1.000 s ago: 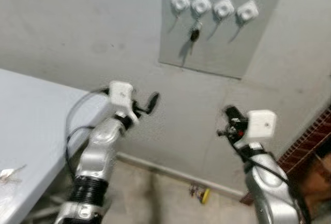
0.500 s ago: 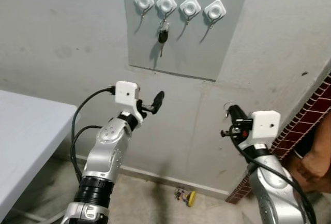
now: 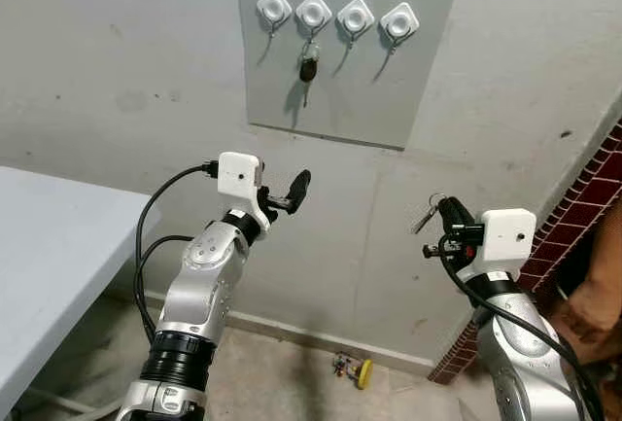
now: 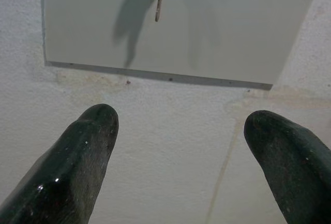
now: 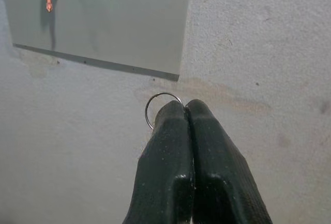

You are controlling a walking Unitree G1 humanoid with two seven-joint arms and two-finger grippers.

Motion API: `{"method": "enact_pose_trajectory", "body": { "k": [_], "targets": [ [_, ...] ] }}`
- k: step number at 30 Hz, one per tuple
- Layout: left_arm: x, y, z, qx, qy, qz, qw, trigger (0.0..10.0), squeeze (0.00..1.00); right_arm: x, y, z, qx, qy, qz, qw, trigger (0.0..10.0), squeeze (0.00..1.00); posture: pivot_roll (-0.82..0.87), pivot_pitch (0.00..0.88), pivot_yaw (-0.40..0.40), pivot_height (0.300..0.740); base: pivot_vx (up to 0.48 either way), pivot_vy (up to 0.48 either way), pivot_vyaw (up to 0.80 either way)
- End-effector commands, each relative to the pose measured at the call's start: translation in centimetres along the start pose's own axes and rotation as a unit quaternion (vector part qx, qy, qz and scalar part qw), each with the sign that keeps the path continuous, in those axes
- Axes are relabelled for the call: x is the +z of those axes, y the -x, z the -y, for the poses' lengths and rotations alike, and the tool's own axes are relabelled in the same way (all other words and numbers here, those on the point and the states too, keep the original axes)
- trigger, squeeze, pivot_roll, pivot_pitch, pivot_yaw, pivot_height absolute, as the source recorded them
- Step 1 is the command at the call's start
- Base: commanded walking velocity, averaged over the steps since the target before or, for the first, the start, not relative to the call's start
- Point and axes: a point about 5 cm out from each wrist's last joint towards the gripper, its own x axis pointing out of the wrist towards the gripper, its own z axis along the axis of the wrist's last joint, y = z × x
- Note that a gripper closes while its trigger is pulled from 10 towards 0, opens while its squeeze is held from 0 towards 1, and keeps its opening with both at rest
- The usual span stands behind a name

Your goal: Hang keys on a hook

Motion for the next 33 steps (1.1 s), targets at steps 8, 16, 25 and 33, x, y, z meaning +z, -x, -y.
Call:
{"method": "enact_pose_trajectory", "body": {
  "k": [8, 16, 25, 33],
  "targets": [
    [0.81, -0.19, -0.2, -0.01, 0.001, 0.008, 1.0, 10.0, 0.0, 0.48, -0.23, -0.04, 0.002, 0.0, 0.007, 1.0, 10.0, 0.0, -0.08, 0.0, -0.04, 0.74, 0.047, 0.0, 0.0],
    [0.89, -0.22, -0.24, -0.011, 0.003, 0.008, 1.0, 10.0, 0.0, 0.46, -0.23, -0.1, 0.002, -0.002, 0.007, 1.0, 10.0, 0.0, -0.08, 0.0, -0.038, 0.74, 0.426, 0.0, 0.0],
    [1.12, -0.34, -0.29, -0.012, 0.002, 0.011, 1.0, 10.0, 0.0, 0.46, -0.21, -0.09, 0.0, -0.002, 0.008, 1.0, 10.0, 0.0, -0.08, 0.0, -0.034, 0.74, 0.478, 0.0, 0.0],
    [1.26, -0.33, -0.03, -0.009, -0.009, 0.023, 1.0, 10.0, 0.0, 0.41, -0.16, -0.06, 0.0, -0.002, 0.006, 1.0, 10.0, 0.0, -0.08, 0.0, -0.034, 0.74, 0.105, 0.0, 0.0]
  ]
}}
